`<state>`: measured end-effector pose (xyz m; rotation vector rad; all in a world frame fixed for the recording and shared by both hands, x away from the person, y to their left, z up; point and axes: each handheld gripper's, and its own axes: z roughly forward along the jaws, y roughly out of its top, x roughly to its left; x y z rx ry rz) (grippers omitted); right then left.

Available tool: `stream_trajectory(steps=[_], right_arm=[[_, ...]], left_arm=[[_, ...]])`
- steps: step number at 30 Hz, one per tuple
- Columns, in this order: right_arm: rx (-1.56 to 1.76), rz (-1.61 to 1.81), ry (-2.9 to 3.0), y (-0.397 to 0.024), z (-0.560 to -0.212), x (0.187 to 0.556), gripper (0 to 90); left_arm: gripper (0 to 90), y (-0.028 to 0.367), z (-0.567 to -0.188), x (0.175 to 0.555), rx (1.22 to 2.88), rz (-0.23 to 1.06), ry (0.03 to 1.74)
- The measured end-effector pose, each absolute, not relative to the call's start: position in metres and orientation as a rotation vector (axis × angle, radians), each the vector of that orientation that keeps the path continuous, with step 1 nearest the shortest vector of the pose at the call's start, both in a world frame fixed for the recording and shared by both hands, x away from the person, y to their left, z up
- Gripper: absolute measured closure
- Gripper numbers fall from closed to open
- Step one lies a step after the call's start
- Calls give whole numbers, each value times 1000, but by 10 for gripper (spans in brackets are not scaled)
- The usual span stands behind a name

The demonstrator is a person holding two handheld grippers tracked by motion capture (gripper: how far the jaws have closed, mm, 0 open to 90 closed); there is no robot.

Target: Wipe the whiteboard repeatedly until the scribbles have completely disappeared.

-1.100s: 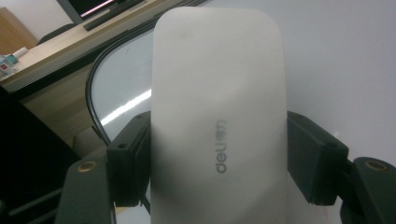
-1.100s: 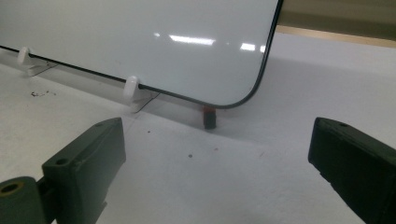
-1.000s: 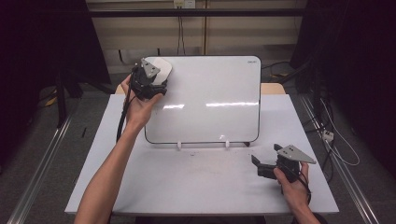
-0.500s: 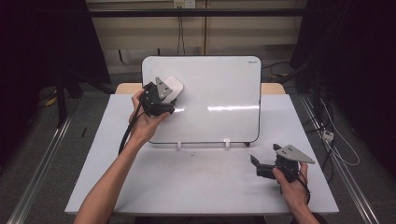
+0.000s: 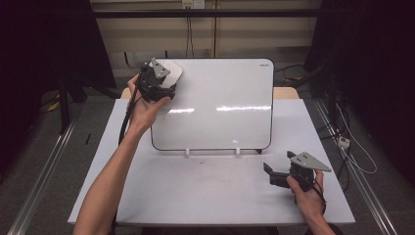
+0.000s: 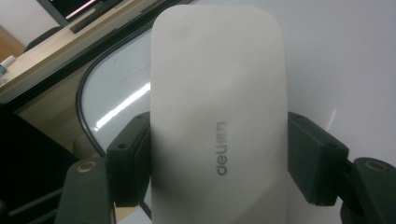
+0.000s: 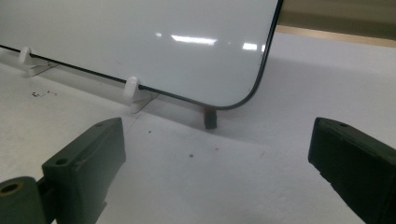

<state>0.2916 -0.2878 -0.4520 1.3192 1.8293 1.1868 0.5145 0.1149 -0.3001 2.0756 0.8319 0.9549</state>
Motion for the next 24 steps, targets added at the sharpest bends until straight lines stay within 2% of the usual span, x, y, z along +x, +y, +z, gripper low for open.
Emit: stream_trajectory(steps=[6, 14, 24], right_arm=[[1319, 1187, 1826, -288, -452, 291, 40], [1313, 1186, 1829, -286, -451, 291, 40], [1310, 1181, 1833, -285, -451, 292, 40]], left_arm=[[311, 114, -304, 511, 2088, 941, 865], [305, 112, -333, 490, 2136, 899, 814], [306, 100, -371, 454, 2155, 967, 688]])
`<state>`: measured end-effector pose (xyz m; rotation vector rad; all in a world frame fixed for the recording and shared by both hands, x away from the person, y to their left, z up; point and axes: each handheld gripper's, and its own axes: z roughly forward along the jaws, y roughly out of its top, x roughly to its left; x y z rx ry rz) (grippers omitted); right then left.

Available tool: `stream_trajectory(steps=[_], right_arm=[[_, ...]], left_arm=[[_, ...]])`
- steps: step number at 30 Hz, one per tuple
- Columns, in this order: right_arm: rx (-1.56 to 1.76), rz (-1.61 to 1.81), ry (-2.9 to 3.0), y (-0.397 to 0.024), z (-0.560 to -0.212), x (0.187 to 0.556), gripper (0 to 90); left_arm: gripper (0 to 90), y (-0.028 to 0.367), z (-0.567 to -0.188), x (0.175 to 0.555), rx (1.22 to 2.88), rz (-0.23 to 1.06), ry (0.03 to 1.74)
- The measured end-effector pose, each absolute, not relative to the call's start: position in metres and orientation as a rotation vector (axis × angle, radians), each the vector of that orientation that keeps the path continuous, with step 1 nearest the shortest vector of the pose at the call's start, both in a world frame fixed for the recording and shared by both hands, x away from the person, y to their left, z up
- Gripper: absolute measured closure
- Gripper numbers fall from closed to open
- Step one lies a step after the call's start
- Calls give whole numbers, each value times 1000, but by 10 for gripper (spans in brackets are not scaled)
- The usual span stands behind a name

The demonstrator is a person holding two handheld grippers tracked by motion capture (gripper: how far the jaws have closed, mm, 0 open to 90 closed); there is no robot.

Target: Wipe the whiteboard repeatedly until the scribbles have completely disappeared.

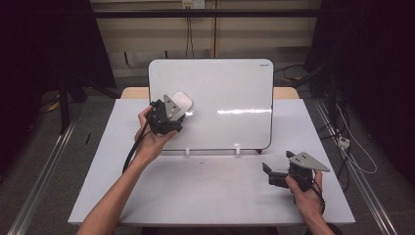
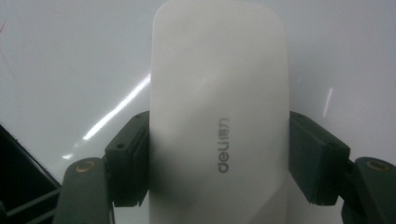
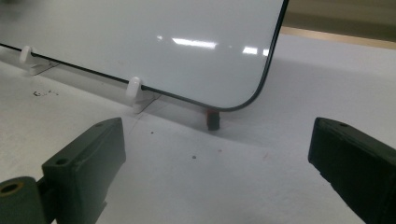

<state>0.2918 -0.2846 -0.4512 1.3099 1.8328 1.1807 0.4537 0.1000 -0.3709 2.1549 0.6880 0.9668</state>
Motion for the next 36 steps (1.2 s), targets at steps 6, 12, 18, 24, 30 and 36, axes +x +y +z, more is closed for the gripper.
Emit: stream_trajectory(steps=[6, 12, 18, 24, 30, 36], right_arm=[[1309, 1182, 1831, -285, -451, 292, 39], [1312, 1183, 1832, -285, -451, 292, 39], [1317, 1184, 1830, -287, -452, 292, 40], [1321, 1186, 1829, -288, -452, 291, 40], [1321, 1184, 1825, -289, -452, 291, 39], [1314, 1183, 1830, -287, -452, 291, 39]], left_arm=[[309, 98, -363, 460, 2170, 976, 677], [310, 103, -342, 480, 2132, 967, 708], [310, 114, -317, 501, 2074, 955, 805], [311, 124, -307, 510, 2008, 942, 885], [310, 119, -312, 508, 2036, 932, 914], [305, 115, -325, 499, 2089, 873, 881]])
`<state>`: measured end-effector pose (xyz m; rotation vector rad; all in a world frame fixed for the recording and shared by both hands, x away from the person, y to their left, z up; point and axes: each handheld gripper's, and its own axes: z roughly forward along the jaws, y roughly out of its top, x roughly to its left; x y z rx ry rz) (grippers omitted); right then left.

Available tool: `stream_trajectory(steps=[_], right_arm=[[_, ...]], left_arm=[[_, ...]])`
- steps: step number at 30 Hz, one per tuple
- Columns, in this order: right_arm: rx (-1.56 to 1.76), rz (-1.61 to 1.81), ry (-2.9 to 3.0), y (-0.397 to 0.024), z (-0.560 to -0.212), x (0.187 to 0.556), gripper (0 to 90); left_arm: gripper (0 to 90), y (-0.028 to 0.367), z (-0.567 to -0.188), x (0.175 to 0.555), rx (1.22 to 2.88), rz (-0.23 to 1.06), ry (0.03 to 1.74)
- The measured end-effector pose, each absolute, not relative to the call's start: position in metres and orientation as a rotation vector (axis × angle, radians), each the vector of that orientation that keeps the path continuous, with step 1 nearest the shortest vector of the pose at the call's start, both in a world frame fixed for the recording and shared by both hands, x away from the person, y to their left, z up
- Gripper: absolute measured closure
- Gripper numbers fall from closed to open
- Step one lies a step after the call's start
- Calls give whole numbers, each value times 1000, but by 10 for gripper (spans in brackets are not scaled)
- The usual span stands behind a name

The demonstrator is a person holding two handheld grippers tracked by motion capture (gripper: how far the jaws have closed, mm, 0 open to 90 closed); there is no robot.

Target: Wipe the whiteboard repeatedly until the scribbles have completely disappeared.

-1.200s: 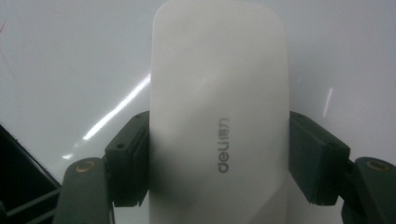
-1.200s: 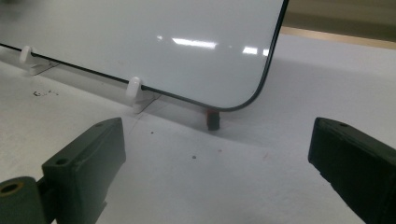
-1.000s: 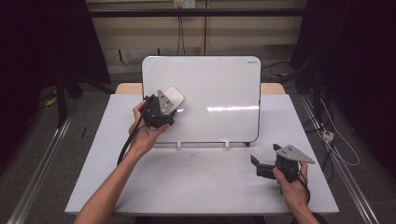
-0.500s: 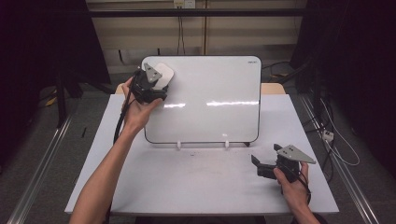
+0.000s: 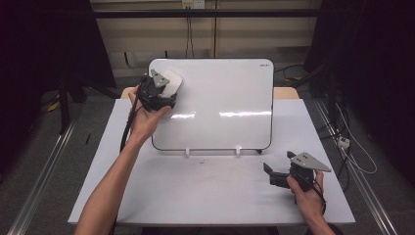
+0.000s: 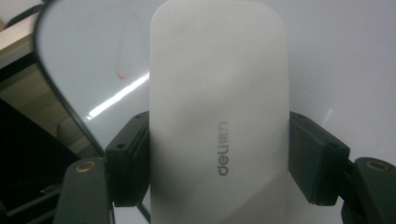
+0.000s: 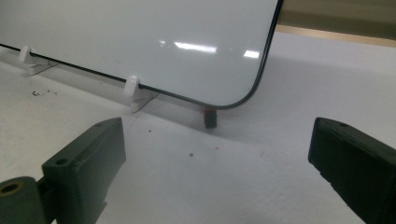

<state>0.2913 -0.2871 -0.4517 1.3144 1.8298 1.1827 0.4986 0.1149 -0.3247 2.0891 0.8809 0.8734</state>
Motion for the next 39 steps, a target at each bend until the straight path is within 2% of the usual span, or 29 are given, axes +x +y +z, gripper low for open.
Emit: stream_trajectory(steps=[4, 10, 20, 22, 26, 33, 39], right_arm=[[1309, 1183, 1828, -286, -451, 291, 39], [1311, 1182, 1829, -285, -451, 292, 40], [1314, 1182, 1828, -287, -452, 292, 39], [1316, 1184, 1827, -288, -452, 291, 39], [1317, 1184, 1825, -289, -452, 291, 39], [1321, 1183, 1826, -288, -452, 291, 39], [1319, 1176, 1830, -286, -452, 293, 39]], left_arm=[[304, 111, -341, 483, 2122, 863, 830], [304, 112, -341, 484, 2118, 854, 830], [306, 121, -311, 508, 2068, 853, 913], [308, 125, -300, 515, 2060, 914, 933], [310, 132, -292, 520, 2046, 933, 952], [310, 129, -292, 523, 2038, 995, 925], [311, 121, -295, 521, 2113, 988, 900]])
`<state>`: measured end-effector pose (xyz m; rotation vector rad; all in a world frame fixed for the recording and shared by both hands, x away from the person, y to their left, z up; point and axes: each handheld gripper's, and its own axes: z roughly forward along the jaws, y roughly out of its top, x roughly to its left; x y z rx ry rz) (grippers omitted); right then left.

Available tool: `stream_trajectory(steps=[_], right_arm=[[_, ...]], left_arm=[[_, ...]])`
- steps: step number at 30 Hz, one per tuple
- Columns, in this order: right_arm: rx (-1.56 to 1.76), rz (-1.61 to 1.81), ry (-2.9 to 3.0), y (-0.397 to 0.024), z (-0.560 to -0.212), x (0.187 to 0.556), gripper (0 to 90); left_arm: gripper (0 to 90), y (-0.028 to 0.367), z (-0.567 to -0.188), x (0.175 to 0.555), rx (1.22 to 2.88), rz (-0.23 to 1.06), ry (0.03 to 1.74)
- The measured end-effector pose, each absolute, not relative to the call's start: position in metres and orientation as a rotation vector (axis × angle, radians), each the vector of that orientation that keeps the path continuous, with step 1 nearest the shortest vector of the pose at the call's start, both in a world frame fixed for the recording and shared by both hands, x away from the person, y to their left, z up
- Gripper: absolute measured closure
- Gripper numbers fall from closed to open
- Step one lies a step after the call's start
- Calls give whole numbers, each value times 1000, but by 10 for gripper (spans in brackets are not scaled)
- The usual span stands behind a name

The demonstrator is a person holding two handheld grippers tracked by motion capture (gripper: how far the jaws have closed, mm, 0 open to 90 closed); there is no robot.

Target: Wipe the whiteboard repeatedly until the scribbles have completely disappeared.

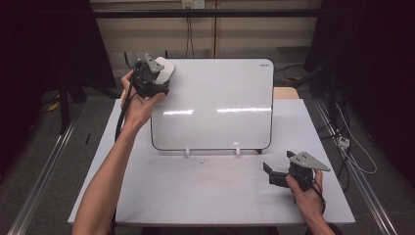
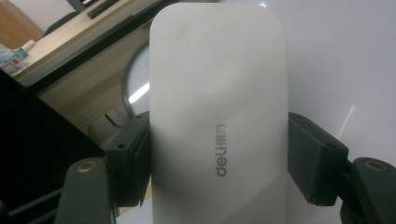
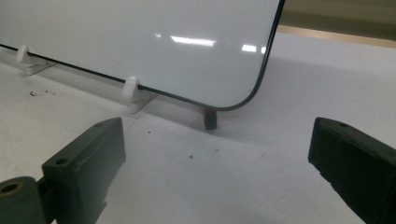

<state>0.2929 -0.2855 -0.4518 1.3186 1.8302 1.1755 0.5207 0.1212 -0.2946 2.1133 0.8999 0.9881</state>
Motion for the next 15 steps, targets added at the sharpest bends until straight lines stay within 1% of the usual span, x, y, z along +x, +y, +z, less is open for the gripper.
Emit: stream_trajectory(steps=[3, 4, 6, 9, 11, 12, 15], right_arm=[[1314, 1177, 1831, -285, -452, 293, 39], [1314, 1177, 1831, -284, -452, 293, 39], [1311, 1175, 1831, -284, -452, 293, 39], [1311, 1176, 1831, -284, -452, 293, 39], [1311, 1179, 1831, -284, -452, 293, 39], [1311, 1179, 1831, -284, -451, 293, 39], [1310, 1180, 1832, -285, -451, 293, 39]], left_arm=[[311, 120, -297, 521, 2129, 943, 899], [311, 117, -297, 519, 2155, 956, 889], [311, 112, -300, 517, 2173, 926, 873], [309, 99, -306, 512, 2202, 908, 820], [308, 88, -309, 507, 2232, 924, 760], [308, 84, -310, 507, 2237, 954, 737], [306, 84, -309, 507, 2242, 965, 707]])
